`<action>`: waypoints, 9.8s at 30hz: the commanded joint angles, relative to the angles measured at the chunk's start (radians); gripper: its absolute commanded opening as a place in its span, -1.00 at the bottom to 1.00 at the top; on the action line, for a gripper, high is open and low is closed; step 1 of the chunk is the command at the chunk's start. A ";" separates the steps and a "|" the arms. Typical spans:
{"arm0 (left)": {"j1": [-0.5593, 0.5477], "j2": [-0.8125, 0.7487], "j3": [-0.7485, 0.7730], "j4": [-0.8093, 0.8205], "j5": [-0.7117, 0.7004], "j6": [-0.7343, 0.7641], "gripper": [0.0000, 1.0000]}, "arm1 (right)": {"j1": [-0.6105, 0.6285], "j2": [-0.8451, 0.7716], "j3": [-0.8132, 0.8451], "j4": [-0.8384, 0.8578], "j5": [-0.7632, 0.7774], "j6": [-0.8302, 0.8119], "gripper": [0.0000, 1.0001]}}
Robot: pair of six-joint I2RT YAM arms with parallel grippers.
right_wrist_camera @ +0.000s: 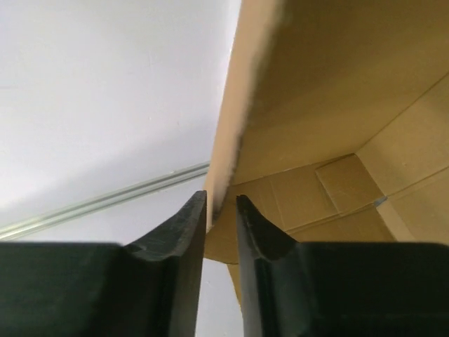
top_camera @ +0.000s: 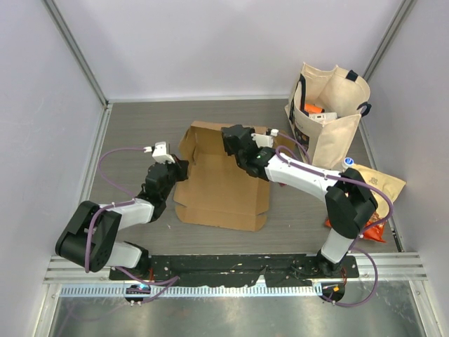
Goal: Fold the paper box
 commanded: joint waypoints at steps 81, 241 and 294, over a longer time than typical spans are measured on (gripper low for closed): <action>0.019 0.196 0.309 0.022 0.064 0.180 0.12 | -0.085 -0.003 -0.230 0.442 -0.186 -0.333 -0.97; -0.042 -0.286 0.282 -0.707 -0.251 0.008 0.21 | -0.380 -0.260 -0.263 0.287 -0.766 -1.521 0.49; -0.104 0.070 0.264 -0.290 -0.501 0.142 -0.76 | -0.366 0.006 -0.143 0.496 -0.751 -0.762 -0.88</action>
